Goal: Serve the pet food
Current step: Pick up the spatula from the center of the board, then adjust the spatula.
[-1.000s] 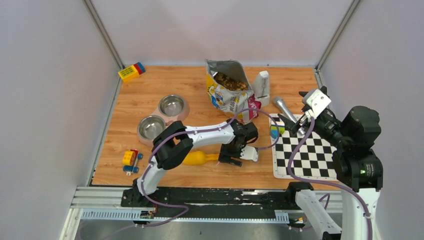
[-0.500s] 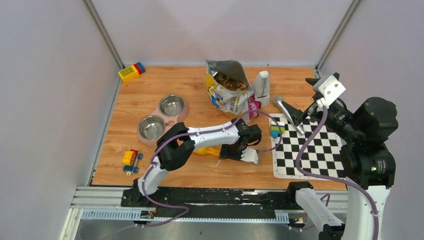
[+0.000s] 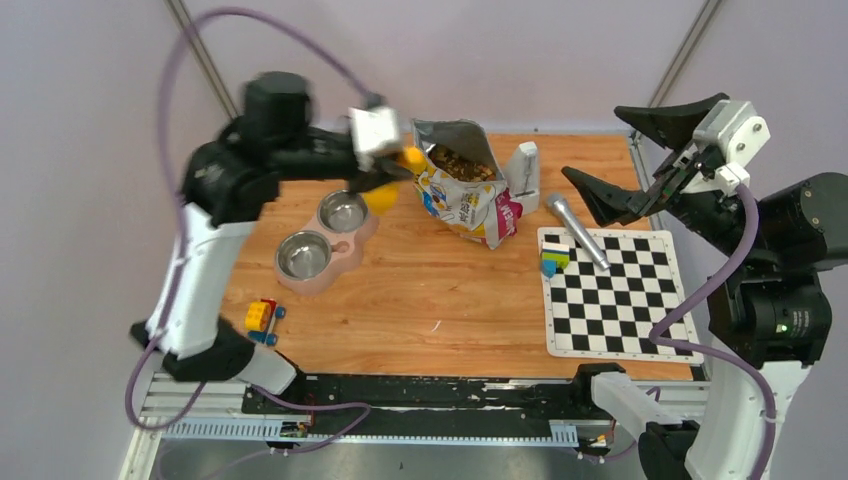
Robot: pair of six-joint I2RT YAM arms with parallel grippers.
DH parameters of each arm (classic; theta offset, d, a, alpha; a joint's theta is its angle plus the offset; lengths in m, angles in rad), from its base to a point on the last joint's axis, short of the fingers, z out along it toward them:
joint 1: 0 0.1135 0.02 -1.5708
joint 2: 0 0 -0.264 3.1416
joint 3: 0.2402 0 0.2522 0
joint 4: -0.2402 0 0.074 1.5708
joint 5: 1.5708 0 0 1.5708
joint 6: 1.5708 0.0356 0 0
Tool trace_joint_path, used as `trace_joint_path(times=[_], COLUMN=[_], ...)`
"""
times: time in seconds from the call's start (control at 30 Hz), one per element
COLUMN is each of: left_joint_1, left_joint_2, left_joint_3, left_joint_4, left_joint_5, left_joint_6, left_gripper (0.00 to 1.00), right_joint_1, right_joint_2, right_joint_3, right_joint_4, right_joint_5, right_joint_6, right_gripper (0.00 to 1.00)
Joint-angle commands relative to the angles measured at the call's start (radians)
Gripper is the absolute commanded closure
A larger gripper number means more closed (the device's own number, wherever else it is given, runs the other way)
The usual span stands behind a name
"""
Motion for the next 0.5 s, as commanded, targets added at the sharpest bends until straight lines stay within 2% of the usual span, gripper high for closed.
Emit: trace_joint_path(times=[0.0,0.03,0.07,0.1,0.13,0.17,0.2,0.23,0.27,0.3,0.33,0.4,0.47], left_joint_1=[0.286,0.36,0.386,0.422,0.431,0.44,0.442,0.445,0.452,0.458,0.473,0.482,0.482], left_joint_2=[-0.288,-0.31,-0.308,-0.308,-0.327,-0.35,-0.351,-0.348,-0.346,-0.339,-0.335,-0.328,-0.327], left_joint_3=[-0.367,-0.401,-0.409,-0.419,-0.495,-0.591,-0.626,-0.702,-0.749,-0.836,-0.878,-0.966,-1.009], left_joint_4=[0.515,0.669,0.7,0.794,0.89,1.111,1.216,1.448,1.729,1.897,2.196,2.423,2.48], left_joint_5=[0.52,0.56,0.646,0.681,0.707,0.712,0.727,0.729,0.713,0.696,0.649,0.59,0.561], left_joint_6=[-0.334,-0.467,-0.513,-0.637,-0.725,-0.907,-1.089,-1.196,-1.406,-1.517,-1.695,-1.802,-1.802], left_gripper=[1.0,1.0,1.0,1.0,1.0,1.0,1.0,1.0,1.0,1.0,1.0,1.0,1.0], right_joint_1=[-0.006,-0.006,-0.006,-0.006,-0.003,-0.001,0.004,0.012,0.025,0.038,0.053,0.083,0.112], right_joint_2=[0.074,0.08,0.086,0.097,0.107,0.12,0.136,0.161,0.191,0.224,0.263,0.328,0.368], right_joint_3=[-0.081,-0.154,-0.221,-0.287,-0.37,-0.452,-0.541,-0.619,-0.68,-0.729,-0.764,-0.807,-0.846], right_joint_4=[0.131,0.182,0.242,0.322,0.443,0.593,0.779,0.937,1.069,1.178,1.256,1.377,1.475], right_joint_5=[-0.243,-0.31,-0.385,-0.479,-0.525,-0.553,-0.566,-0.555,-0.537,-0.522,-0.514,-0.492,-0.453], right_joint_6=[0.136,0.159,0.182,0.236,0.33,0.449,0.586,0.704,0.822,0.919,0.999,1.148,1.278], right_gripper=[0.04,0.05,0.05,0.05,0.05,0.06,0.06,0.06,0.07,0.07,0.08,0.08,0.08])
